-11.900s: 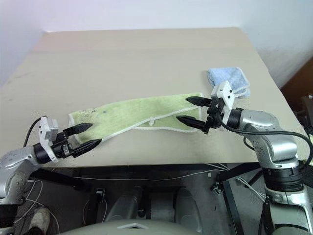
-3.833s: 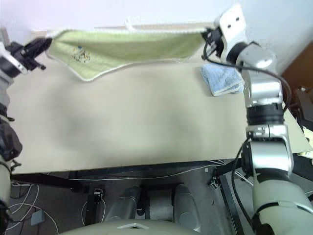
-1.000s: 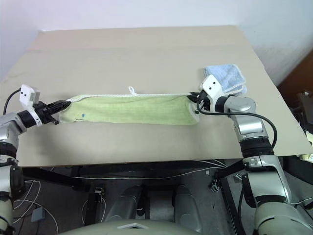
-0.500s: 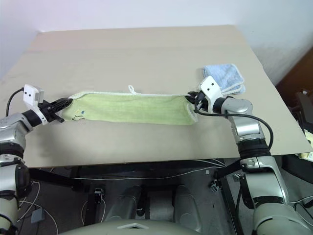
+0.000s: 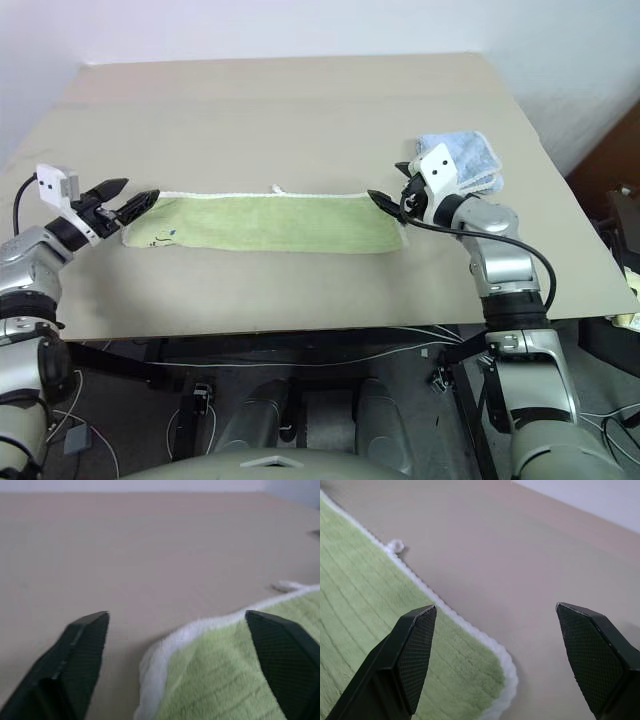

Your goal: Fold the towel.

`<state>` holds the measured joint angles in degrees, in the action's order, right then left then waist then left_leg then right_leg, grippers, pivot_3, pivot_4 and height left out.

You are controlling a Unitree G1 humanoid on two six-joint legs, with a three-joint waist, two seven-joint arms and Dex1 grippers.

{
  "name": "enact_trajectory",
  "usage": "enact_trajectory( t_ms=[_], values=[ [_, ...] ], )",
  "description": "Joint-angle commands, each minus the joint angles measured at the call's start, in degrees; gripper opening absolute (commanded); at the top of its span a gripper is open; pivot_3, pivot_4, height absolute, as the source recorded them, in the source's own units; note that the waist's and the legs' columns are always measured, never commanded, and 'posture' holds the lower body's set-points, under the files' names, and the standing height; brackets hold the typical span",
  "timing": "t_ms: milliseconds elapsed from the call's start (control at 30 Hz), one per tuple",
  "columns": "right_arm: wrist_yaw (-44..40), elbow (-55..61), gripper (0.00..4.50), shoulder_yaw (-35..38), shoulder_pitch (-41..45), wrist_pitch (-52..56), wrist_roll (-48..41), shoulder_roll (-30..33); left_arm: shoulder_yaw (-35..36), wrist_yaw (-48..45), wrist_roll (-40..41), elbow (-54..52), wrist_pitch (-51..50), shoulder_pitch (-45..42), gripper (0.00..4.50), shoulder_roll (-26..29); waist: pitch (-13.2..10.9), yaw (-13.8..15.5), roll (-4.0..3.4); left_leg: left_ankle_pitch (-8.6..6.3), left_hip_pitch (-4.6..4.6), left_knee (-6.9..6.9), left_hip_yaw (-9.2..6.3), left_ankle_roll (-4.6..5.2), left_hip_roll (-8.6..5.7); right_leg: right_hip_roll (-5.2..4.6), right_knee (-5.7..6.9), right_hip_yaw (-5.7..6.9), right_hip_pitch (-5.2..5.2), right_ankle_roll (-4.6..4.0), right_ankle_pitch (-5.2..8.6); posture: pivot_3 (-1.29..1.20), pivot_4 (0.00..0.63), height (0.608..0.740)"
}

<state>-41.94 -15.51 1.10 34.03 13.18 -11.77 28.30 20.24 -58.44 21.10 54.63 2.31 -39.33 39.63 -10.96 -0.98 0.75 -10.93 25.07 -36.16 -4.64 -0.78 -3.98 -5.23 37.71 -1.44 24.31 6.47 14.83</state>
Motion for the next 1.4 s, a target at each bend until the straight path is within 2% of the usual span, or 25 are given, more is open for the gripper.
enact_trajectory(
  t_ms=[33, 167, 333, 433, 533, 633, 733, 933, 1100, 1233, 1400],
  values=[
    [1.7, 5.2, 4.04, 2.6, -0.1, 2.0, -3.3, -1.7, 3.0, 3.1, 2.9, -5.0, -1.1, 1.3, 4.47, -1.1, 0.0, -0.1, 0.00, 0.00, 0.00, 0.00, 0.00, 0.00, 0.00, 0.00, 0.02, -0.01, 0.00, 0.00, 0.00, 0.00, 0.150, 0.740],
    [2.3, 8.5, 4.04, 4.0, -0.2, 6.1, -6.6, -2.5, 4.9, 7.5, 4.2, -8.1, -1.6, 2.6, 4.47, -2.4, 0.0, -0.1, 0.00, 0.02, -0.02, -0.01, 0.00, -0.03, 0.01, 0.01, 0.09, -0.03, 0.03, 0.00, 0.00, 0.00, 0.150, 0.740],
    [4.3, 15.0, 4.04, 7.2, -3.7, 16.7, -14.5, -4.4, 7.0, 15.3, 4.1, -11.5, 0.0, 5.2, 4.47, -3.6, 0.0, 0.1, 0.01, 0.02, -0.06, 0.02, -0.01, -0.03, 0.03, 0.00, 0.08, -0.05, 0.01, -0.01, 0.00, 0.00, 0.150, 0.740],
    [6.5, 19.0, 4.04, 7.3, -6.4, 22.4, -17.4, -6.1, 6.9, 14.5, 5.3, -14.5, -1.8, 7.6, 4.47, -4.1, 0.0, 0.1, 0.02, 0.01, -0.08, 0.00, -0.02, -0.03, 0.03, 0.00, 0.10, -0.05, 0.00, -0.01, 0.00, 0.00, 0.150, 0.740],
    [12.0, 22.6, 4.04, 12.9, -7.7, 30.9, -25.0, -8.6, 7.1, 11.2, 10.0, -24.0, -7.0, 11.5, 4.47, -5.0, 0.0, 0.0, 0.02, 0.01, -0.08, 0.04, 0.00, -0.03, 0.01, -0.06, 0.09, -0.09, 0.00, -0.02, 0.00, 0.00, 0.150, 0.740],
    [14.7, 26.4, 4.04, 16.7, -10.6, 37.9, -31.1, -8.5, 4.5, 10.8, 7.8, -30.2, -6.7, 14.6, 4.47, -4.4, 0.0, 0.3, 0.02, 0.01, -0.07, 0.04, -0.02, -0.04, 0.01, -0.19, 0.08, -0.09, 0.01, -0.03, 0.00, 0.00, 0.150, 0.740],
    [17.2, 29.1, 4.49, 19.8, -12.8, 43.2, -36.1, -7.7, 3.1, 8.8, 10.9, -38.6, -11.7, 17.5, 4.50, -4.9, 0.0, 0.3, 0.01, 0.00, -0.08, 0.09, -0.04, -0.04, 0.01, -0.23, -0.02, -0.06, -0.05, -0.04, 0.01, 0.00, 0.150, 0.740],
    [26.3, 30.6, 4.49, 25.9, -13.0, 52.9, -47.6, -9.2, -2.4, 6.6, 13.8, -53.2, -19.2, 23.5, 4.50, -6.3, 0.0, 0.0, -0.02, 0.00, -0.09, 0.19, -0.01, -0.04, 0.04, -0.24, -0.14, -0.10, -0.06, -0.10, 0.00, 0.00, 0.150, 0.740],
    [33.8, 28.2, 4.49, 29.9, -14.9, 58.2, -51.3, -7.3, -8.1, 6.7, 10.6, -55.6, -18.1, 24.4, 4.50, -8.5, 0.1, 0.3, -0.05, 0.01, -0.09, 0.21, 0.00, -0.03, 0.06, -0.22, -0.19, -0.08, -0.09, -0.17, 0.04, 0.00, 0.150, 0.740],
    [39.7, 27.5, 4.49, 33.3, -16.3, 63.0, -59.4, -7.3, -10.2, 6.7, 11.3, -57.1, -18.8, 24.9, 4.50, -11.0, 0.1, 0.3, -0.05, 0.00, -0.09, 0.21, -0.01, 0.01, 0.04, -0.24, -0.45, -0.03, -0.26, -0.21, 0.06, 0.00, 0.150, 0.740],
    [50.1, 24.9, 4.49, 34.9, -19.8, 62.8, -74.7, -7.4, -13.8, 5.6, 8.9, -56.6, -16.1, 25.8, 4.50, -12.9, 0.1, 0.2, -0.12, -0.01, -0.12, 0.26, 0.00, 0.04, 0.07, -0.21, -0.48, -0.03, -0.27, -0.14, 0.02, 0.00, 0.150, 0.740]
  ],
)
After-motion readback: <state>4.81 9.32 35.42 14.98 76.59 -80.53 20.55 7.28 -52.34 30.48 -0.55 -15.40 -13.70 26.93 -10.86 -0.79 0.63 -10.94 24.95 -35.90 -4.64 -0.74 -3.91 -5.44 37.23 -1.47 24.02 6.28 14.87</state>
